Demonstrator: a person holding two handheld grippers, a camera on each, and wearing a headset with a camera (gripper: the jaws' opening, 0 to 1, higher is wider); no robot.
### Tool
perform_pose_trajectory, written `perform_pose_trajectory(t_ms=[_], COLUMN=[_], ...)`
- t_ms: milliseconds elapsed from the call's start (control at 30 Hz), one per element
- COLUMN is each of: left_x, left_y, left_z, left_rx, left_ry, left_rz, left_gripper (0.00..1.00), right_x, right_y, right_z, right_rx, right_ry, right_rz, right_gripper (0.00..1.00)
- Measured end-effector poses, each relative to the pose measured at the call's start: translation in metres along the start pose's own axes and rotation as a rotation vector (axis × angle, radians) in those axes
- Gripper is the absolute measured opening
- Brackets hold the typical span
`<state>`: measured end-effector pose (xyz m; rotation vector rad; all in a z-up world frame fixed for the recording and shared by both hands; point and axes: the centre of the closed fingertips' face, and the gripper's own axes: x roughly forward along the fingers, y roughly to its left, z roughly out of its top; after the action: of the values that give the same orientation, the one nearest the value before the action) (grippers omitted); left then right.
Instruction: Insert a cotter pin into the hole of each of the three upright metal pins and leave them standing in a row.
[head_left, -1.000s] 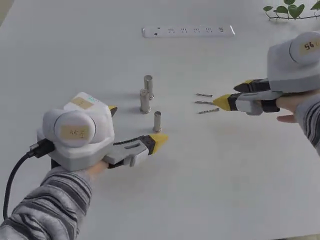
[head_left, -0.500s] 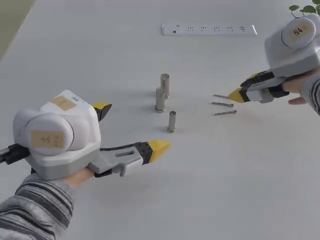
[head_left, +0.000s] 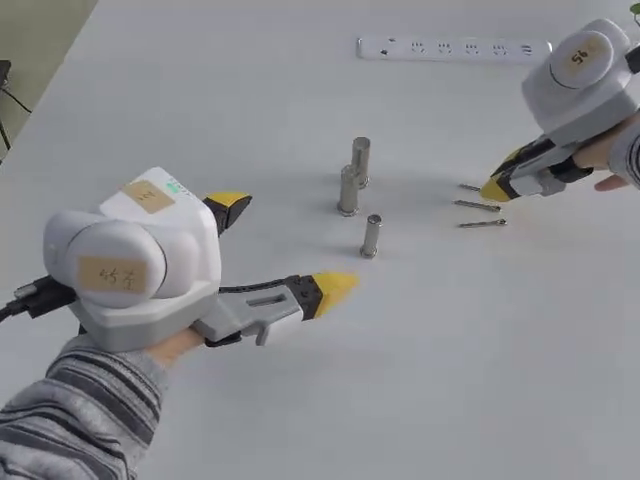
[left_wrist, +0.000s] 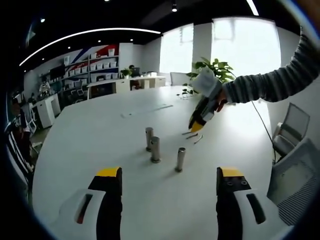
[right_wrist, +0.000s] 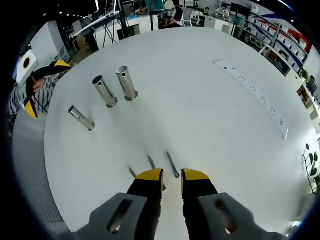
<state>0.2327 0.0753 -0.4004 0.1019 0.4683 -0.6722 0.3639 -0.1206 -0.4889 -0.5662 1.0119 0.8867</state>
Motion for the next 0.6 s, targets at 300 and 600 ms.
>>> perform_pose_trajectory(t_ms=[300, 600], left_x=[0.0022, 0.0018], left_y=[-0.0037, -0.0015], left_z=[-0.0021, -0.0048], left_rx=[-0.004, -0.005], left_ry=[0.008, 0.019], left_rz=[-0.013, -0.007], left_gripper=[0.74, 0.72], right_x=[0.0075, 0.0096], right_y=[-0.0053, -0.0079], right_z=[-0.0046, -0.0038], right_rx=[-0.058, -0.215], right_ry=[0.058, 0.108], right_rz=[-0.005, -0.023], right_gripper=[0.04, 0.00])
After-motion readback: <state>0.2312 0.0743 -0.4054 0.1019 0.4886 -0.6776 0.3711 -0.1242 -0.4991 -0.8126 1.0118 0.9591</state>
